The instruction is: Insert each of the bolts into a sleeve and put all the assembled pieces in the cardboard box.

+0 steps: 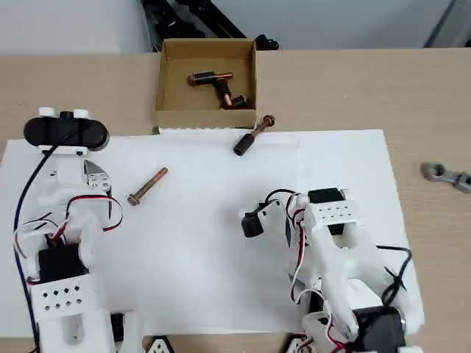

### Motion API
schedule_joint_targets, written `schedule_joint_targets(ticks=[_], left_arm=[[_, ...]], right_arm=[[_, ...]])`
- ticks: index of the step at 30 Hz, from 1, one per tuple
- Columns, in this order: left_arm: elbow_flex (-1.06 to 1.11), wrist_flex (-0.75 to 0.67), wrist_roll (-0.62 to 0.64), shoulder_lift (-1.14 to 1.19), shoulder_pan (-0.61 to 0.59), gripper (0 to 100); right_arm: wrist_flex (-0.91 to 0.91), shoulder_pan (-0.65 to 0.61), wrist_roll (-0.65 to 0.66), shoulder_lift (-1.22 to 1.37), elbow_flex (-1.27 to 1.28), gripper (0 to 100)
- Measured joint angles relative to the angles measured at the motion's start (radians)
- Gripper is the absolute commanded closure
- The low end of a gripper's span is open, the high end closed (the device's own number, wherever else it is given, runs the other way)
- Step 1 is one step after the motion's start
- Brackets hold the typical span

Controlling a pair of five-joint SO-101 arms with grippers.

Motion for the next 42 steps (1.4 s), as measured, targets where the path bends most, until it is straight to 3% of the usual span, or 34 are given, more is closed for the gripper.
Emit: schedule_joint_targets(ticks=[2, 10, 26, 31, 36, 42], left_arm=[[0.000, 0.000, 0.000, 0.000, 0.000, 99], [0.000, 0.000, 0.000, 0.000, 0.000, 99], [0.000, 0.000, -0.023, 0.000, 0.000, 99], [0.000, 0.000, -0.028, 0.000, 0.000, 99], [0.000, 0.000, -0.028, 0.000, 0.000, 99], [0.000, 0.000, -0.028, 0.000, 0.000, 99]], right_arm=[[-0.003, 0.011, 0.000, 0.000, -0.002, 99.8], [-0.018, 0.006, 0.003, -0.048, 0.018, 98.9], [0.074, 0.015, -0.114, -0.769, 0.023, 99.5], [0.103, 0.015, -0.137, -0.875, 0.023, 99.5], [0.114, 0.158, -0.132, -0.845, 0.023, 99.2], [0.158, 0.331, -0.118, -0.612, -0.020, 99.2]])
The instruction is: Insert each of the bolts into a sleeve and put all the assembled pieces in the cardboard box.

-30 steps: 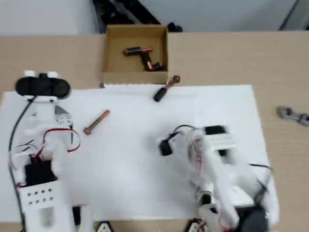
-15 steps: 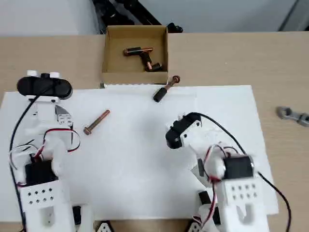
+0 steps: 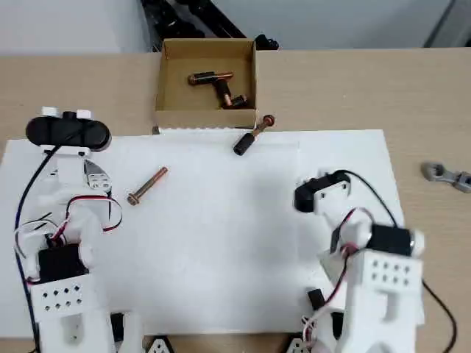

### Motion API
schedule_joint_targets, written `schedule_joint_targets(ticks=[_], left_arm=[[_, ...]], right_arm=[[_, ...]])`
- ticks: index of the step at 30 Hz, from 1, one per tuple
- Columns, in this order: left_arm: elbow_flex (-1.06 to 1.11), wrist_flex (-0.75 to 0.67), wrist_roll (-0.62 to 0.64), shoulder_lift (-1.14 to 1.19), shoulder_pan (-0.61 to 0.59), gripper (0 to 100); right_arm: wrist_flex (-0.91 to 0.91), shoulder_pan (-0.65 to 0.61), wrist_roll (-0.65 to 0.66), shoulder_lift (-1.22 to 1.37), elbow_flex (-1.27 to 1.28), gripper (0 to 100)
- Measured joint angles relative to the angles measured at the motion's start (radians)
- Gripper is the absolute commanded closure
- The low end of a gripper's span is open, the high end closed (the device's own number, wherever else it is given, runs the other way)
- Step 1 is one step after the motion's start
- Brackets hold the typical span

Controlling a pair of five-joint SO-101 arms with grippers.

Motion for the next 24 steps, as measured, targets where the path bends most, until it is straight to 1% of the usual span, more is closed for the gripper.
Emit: schedule_joint_targets(ticks=[3, 7, 13, 18, 21, 24], left_arm=[[0.000, 0.000, 0.025, 0.000, 0.000, 99], [0.000, 0.000, 0.040, 0.000, 0.000, 99], [0.037, 0.000, 0.040, 0.000, 0.000, 99], [0.089, -0.006, 0.040, 0.000, 0.000, 99], [0.098, -0.052, 0.040, 0.008, 0.002, 93], [0.095, -0.058, 0.040, 0.077, 0.029, 92]], right_arm=[[0.025, 0.014, 0.002, 0.066, -0.063, 99.4], [0.012, 0.017, -0.032, 0.026, -0.114, 99.2], [0.008, 0.017, -0.043, -0.186, -0.117, 99.1], [0.006, 0.017, -0.044, -0.362, -0.041, 99.1], [-0.015, 0.020, -0.044, -0.486, 0.002, 99.1], [-0.035, 0.018, -0.044, -0.592, 0.023, 99.1]])
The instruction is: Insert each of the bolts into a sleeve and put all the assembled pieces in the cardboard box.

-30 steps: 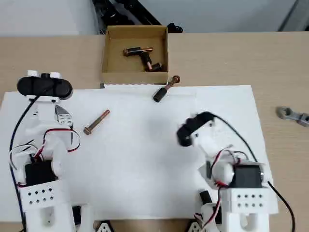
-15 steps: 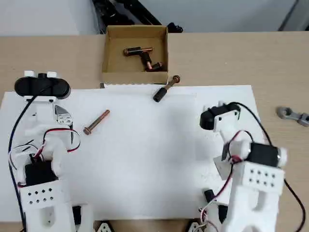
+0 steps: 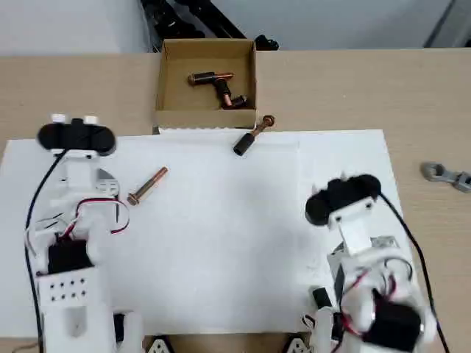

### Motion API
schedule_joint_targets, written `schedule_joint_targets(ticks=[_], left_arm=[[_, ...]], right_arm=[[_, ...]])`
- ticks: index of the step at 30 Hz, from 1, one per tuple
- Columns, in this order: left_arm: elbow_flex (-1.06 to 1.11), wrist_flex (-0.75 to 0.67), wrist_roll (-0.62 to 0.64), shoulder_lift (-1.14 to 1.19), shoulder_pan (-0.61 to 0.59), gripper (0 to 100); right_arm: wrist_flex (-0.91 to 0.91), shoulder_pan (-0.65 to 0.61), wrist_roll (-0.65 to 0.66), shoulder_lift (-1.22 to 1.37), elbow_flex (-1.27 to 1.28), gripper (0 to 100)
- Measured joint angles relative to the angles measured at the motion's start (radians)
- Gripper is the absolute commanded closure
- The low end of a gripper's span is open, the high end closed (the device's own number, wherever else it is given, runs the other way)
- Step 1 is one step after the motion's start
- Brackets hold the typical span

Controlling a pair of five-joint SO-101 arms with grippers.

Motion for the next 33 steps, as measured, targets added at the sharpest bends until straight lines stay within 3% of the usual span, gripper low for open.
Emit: schedule_joint_targets(ticks=[11, 16, 24, 33], left_arm=[[-0.370, 0.000, -0.009, 0.717, 0.060, 93], [-0.532, 0.072, -0.066, 0.856, 0.072, 91], [-0.816, 0.328, -0.213, 1.099, 0.072, 91], [-0.862, 0.391, -0.334, 1.220, 0.075, 91]], right_arm=[[-0.002, 0.002, 0.000, 0.063, 0.018, 99.1], [-0.002, 0.003, 0.000, 0.104, 0.018, 99.1], [-0.002, 0.003, 0.000, 0.163, 0.018, 99.1], [-0.005, 0.003, 0.000, 0.224, 0.018, 99.1]])
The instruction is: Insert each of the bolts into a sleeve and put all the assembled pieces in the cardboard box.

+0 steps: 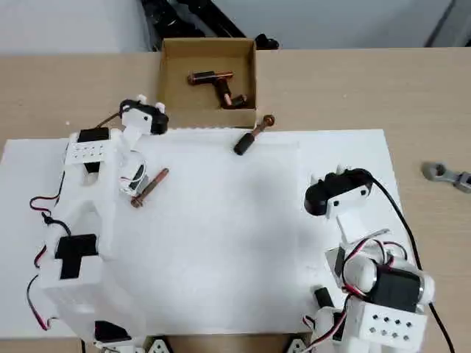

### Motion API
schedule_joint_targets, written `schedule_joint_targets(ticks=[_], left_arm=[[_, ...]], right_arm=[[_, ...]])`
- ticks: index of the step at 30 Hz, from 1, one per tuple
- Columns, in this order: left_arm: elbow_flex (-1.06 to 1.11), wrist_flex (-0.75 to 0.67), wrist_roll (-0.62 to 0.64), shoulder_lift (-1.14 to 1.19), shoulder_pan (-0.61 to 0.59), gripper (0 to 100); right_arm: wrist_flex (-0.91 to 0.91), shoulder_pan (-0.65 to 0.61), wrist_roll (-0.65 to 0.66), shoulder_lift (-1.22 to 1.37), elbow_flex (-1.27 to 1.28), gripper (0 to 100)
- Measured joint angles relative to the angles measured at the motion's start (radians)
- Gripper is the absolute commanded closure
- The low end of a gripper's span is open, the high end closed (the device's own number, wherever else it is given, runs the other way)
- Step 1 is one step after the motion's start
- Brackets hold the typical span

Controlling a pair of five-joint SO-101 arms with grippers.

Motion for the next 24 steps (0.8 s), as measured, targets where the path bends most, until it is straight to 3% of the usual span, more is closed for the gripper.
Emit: schedule_joint_targets(ticks=[14, 24], left_arm=[[-0.087, 0.262, -0.008, -0.150, 0.095, 85], [-0.097, 0.206, -0.008, 0.003, 0.058, 85]], right_arm=[[0.000, 0.000, 0.000, 0.000, 0.000, 99.1], [0.000, 0.000, 0.000, 0.000, 0.000, 99.1]])
